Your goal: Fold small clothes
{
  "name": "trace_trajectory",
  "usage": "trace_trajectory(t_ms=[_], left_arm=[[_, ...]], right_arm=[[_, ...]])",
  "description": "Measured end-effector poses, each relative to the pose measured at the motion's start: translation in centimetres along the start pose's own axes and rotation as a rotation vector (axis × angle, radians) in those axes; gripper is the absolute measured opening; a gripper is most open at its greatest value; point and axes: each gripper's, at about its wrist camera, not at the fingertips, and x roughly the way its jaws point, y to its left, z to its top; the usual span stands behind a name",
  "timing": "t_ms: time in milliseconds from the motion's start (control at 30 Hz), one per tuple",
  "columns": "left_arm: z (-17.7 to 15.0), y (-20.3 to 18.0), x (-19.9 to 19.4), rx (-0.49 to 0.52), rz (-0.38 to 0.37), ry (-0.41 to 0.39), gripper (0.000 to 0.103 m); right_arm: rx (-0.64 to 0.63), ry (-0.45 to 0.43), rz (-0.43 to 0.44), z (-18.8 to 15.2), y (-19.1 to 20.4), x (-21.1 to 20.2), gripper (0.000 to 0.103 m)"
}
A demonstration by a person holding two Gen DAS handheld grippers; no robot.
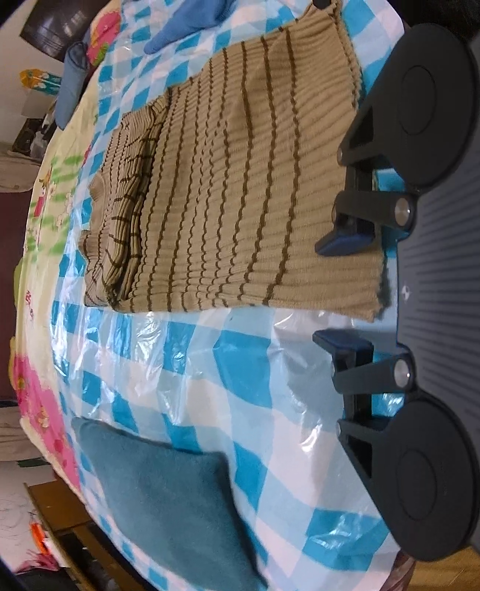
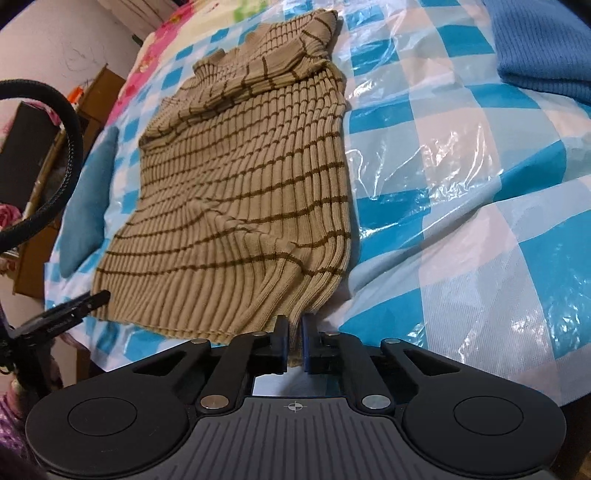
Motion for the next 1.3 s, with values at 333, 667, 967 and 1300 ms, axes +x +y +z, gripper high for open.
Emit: trace_trajectory(t_ms=[333, 667, 967, 1300], left_arm=[[-0.2, 0.9, 0.4, -0.065, -0.089, 0.037, 0.044], [-0.2, 0.8, 0.0, -0.093, -0.12, 0.034, 0.017], [0.1, 2.0, -0.6, -0.239, -0.239, -0.017, 0.013], [6.3, 3.4, -1.5, -0.411, -0.458, -0.204, 0.012]], right_arm=[[0.08, -0.051, 0.066, -0.6, -1.0, -1.1, 0.004], [0.163, -0.109, 0.125, -1.1, -2.0, -1.7, 0.004], [0.239, -0.2, 0.246, -1.1, -2.4, -2.9, 0.004], [0.273, -0.403, 0.446, 4.1, -1.0, -5.9, 0.004]])
